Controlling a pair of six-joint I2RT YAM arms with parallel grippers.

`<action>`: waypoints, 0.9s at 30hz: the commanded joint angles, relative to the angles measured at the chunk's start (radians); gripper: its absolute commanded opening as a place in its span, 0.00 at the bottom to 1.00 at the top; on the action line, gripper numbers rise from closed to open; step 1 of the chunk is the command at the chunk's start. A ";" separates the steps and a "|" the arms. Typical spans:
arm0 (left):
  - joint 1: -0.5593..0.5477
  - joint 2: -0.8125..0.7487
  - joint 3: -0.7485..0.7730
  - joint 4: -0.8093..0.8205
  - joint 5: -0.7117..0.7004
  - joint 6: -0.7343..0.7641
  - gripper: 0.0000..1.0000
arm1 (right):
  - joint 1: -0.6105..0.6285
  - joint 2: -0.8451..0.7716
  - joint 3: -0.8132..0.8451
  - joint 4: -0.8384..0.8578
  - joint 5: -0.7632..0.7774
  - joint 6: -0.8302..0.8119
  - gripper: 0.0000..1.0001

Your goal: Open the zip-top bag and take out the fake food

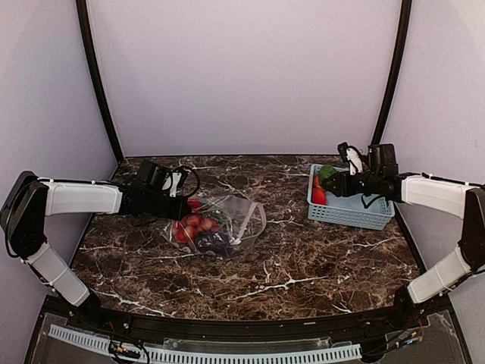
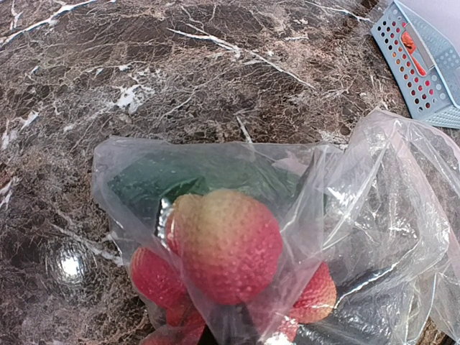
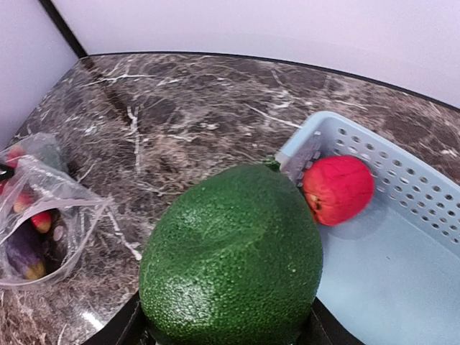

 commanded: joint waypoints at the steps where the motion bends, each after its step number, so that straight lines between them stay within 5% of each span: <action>1: 0.008 -0.019 -0.012 -0.007 -0.001 0.000 0.01 | -0.073 0.049 0.030 -0.006 0.057 0.047 0.46; 21: 0.008 -0.022 -0.020 0.001 0.012 -0.002 0.01 | -0.154 0.374 0.174 0.042 0.208 0.062 0.48; 27: 0.008 -0.024 -0.015 -0.006 0.010 -0.001 0.01 | -0.162 0.430 0.245 -0.002 0.207 0.068 0.58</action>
